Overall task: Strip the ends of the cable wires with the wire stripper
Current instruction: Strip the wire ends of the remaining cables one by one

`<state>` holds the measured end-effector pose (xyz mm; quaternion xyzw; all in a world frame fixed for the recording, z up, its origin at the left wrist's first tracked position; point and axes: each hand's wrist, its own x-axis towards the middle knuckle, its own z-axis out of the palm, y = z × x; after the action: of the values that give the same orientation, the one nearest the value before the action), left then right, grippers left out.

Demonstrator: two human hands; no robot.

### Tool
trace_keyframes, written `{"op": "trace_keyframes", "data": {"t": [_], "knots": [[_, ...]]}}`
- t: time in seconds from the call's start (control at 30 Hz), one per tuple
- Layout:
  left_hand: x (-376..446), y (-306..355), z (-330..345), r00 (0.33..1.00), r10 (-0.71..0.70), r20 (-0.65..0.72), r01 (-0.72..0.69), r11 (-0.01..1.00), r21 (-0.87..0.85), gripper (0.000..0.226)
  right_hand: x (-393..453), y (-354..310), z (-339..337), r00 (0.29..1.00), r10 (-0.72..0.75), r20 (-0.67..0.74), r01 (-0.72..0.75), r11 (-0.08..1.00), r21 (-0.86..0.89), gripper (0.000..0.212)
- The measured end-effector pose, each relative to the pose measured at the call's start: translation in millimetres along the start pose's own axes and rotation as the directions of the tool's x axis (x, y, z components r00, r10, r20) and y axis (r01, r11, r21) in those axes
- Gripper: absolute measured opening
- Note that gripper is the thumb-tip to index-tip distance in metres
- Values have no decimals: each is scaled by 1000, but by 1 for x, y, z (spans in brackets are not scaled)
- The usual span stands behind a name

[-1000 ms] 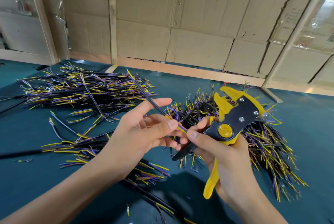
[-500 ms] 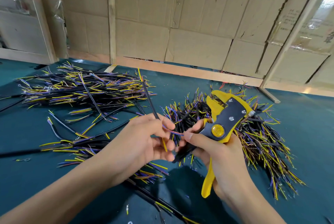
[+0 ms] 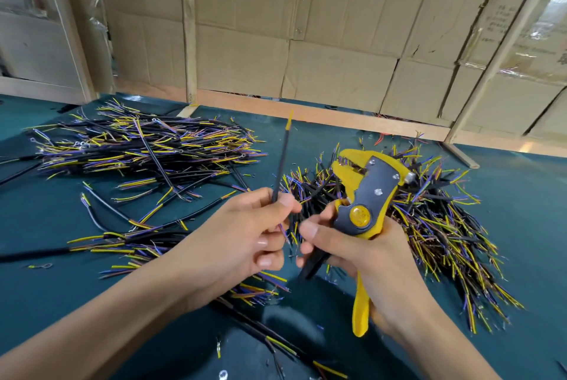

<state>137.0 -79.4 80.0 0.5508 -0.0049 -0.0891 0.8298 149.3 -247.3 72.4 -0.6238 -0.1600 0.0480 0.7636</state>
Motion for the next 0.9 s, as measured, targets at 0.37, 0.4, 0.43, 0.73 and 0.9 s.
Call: {"op": "trace_keyframes", "data": {"t": [0.37, 0.4, 0.43, 0.73, 0.9], "knots": [[-3, 2, -4, 990, 130, 52, -138, 973, 187, 31, -4, 0, 3, 1000, 0, 5, 0, 999, 47, 19], [-3, 3, -5, 991, 119, 60, -130, 966, 225, 31, -3, -1, 2, 1000, 2, -15, -1, 999, 54, 19], [-4, 4, -7, 992, 103, 70, -118, 954, 276, 32, -2, -2, 2, 999, -1, -33, 3, 998, 59, 19], [-6, 8, -9, 995, -22, 97, -11, 944, 331, 29, 2, 0, -4, 987, -91, -131, 93, 996, 16, 19], [-1, 13, -8, 999, 48, 5, -48, 998, 48, 25, 2, -1, -4, 999, 46, -21, -45, 997, 70, 7]]}}
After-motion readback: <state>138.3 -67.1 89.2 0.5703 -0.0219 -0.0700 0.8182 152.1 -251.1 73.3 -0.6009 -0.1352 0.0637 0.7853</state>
